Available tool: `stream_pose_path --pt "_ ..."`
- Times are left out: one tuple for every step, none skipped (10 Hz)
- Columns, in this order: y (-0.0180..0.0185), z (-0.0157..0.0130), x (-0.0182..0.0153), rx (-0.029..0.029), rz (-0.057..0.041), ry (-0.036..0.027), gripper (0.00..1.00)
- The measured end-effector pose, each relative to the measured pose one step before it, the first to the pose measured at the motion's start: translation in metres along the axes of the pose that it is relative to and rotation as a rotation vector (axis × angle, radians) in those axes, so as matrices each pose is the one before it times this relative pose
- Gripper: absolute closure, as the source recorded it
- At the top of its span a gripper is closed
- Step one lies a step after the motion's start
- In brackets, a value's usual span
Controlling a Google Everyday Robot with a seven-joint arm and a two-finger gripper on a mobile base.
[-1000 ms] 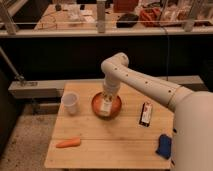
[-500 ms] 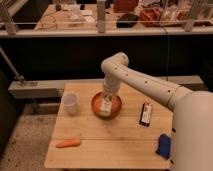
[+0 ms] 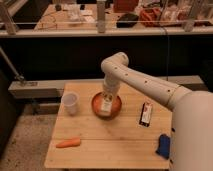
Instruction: Place the bottle in the ceramic bowl
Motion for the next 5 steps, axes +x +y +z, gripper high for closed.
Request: stream_pose_path --pt "0.00005 0.00045 0.00006 0.00038 -0.00151 -0.00158 0.55" --pt "-0.00034 -0.00007 0.00026 0.00106 -0.00163 -0.00041 0.53" --pt "-0.00021 0.00040 -0.00001 0.00120 -0.00159 -0.00165 0.48" --pt "-0.00019 -0.00026 0.00017 0.00082 -0.00182 -0.00055 0.47" --pt "-0.00004 0.00071 -0.00020 -0.00021 -0.00214 -0.00284 0.47"
